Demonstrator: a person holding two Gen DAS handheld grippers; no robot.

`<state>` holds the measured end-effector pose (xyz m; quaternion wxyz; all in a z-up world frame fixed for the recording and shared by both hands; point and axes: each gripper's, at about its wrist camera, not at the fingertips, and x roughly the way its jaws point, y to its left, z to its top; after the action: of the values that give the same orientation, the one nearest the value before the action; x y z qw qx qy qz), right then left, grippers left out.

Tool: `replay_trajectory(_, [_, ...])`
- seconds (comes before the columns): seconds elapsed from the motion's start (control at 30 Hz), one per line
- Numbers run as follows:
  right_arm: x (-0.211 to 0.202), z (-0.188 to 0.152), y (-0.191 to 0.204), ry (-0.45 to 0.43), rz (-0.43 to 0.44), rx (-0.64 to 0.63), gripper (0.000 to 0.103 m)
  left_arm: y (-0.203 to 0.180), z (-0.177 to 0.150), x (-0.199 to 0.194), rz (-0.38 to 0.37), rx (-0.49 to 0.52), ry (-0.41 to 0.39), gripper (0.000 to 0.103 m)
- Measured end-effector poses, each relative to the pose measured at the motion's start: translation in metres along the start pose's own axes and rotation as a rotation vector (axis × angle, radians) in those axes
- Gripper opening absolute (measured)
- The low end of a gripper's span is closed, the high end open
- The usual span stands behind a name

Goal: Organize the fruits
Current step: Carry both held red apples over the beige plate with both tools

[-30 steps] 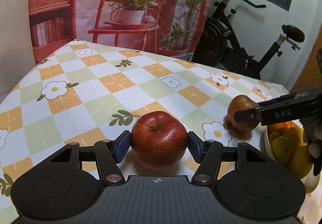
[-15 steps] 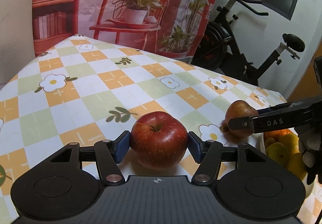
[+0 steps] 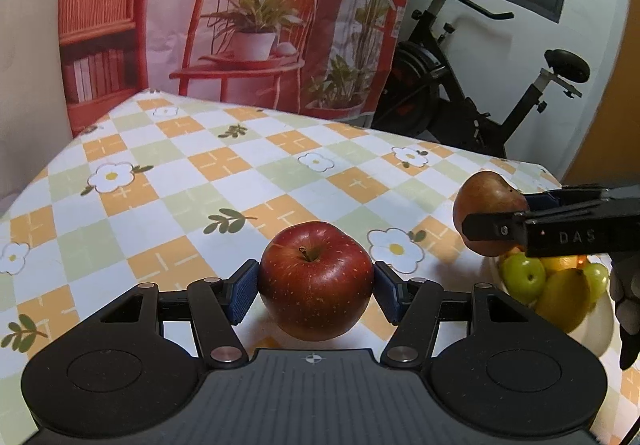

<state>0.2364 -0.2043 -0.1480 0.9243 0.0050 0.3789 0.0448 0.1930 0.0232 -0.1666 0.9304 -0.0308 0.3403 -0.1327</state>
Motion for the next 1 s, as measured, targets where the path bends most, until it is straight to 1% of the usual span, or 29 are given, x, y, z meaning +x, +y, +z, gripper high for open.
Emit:
replay_trajectory(0.2, [-0.038, -0.027, -0.003, -0.098, -0.018, 0.044, 0.058, -0.018, -0.003, -0.015, 0.003, 0.040, -0.019, 0.064])
replay_trajectory(0.37, [-0.072, -0.058, -0.011, -0.167, -0.040, 0.069, 0.058, -0.036, -0.005, -0.023, -0.017, 0.078, -0.020, 0.064])
replay_trajectory(0.5, [-0.098, -0.079, -0.024, -0.198, -0.055, 0.096, 0.058, -0.053, -0.003, -0.025, -0.050, 0.109, -0.017, 0.064])
replay_trajectory(0.73, [-0.134, -0.104, -0.047, -0.250, -0.076, 0.150, 0.058, -0.080, -0.001, -0.027, -0.097, 0.155, -0.020, 0.064])
replay_trajectory(0.83, [-0.142, -0.115, -0.058, -0.260, -0.088, 0.172, 0.058, -0.092, -0.002, -0.027, -0.116, 0.176, -0.018, 0.064])
replay_trajectory(1.0, [-0.145, -0.131, -0.078, -0.257, -0.116, 0.237, 0.058, -0.107, -0.002, -0.025, -0.147, 0.198, -0.013, 0.064])
